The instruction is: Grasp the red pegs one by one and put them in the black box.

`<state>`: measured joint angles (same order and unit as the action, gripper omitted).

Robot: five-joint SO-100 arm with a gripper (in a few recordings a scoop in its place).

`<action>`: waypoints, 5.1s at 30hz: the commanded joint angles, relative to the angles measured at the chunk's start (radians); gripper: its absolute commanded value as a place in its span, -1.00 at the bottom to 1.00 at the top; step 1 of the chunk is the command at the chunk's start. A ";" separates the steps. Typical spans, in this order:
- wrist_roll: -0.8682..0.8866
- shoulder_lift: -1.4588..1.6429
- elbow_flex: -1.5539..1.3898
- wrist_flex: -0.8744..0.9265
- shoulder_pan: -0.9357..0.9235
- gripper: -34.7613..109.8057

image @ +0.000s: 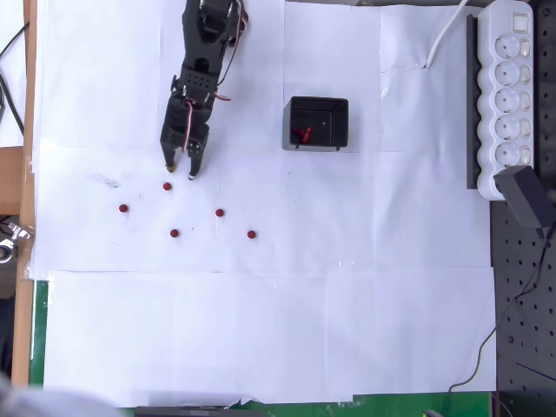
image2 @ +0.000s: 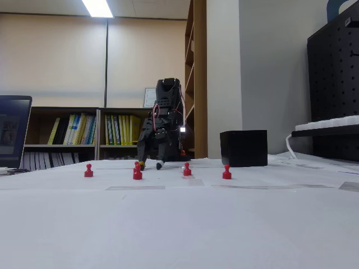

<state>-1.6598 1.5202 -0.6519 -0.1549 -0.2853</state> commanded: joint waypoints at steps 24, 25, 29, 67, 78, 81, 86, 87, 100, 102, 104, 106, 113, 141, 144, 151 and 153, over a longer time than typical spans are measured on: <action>0.008 0.209 -0.186 -0.057 -0.026 -0.30; 0.009 0.209 -0.187 -0.057 -0.026 -0.30; 0.012 0.209 -0.187 -0.058 -0.025 -0.31; -0.334 -0.324 -0.881 1.638 0.298 -0.52; -0.626 -0.290 -1.284 1.950 0.959 -0.52; -0.672 -0.206 -1.264 1.894 1.074 -0.52; -0.724 -0.103 -1.098 1.710 1.121 -0.52; -0.721 -0.089 -1.054 1.669 1.118 -0.52; -0.689 -0.041 -0.850 1.450 1.068 -0.42; -0.692 -0.038 -0.844 1.448 1.063 -0.39; -0.689 -0.040 -0.841 1.454 1.060 -0.35; -0.687 -0.043 -0.845 1.463 1.055 -0.33; -0.687 -0.183 -1.014 1.595 0.991 -0.33; -0.152 -0.445 -0.172 0.888 0.348 -0.33; -0.133 -0.430 -0.127 0.796 0.336 -0.33; -0.110 -0.341 -0.121 0.652 0.310 -0.33; -0.097 -0.308 -0.118 0.594 0.304 -0.33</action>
<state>-1.7533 1.1735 -0.7563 0.5047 0.0184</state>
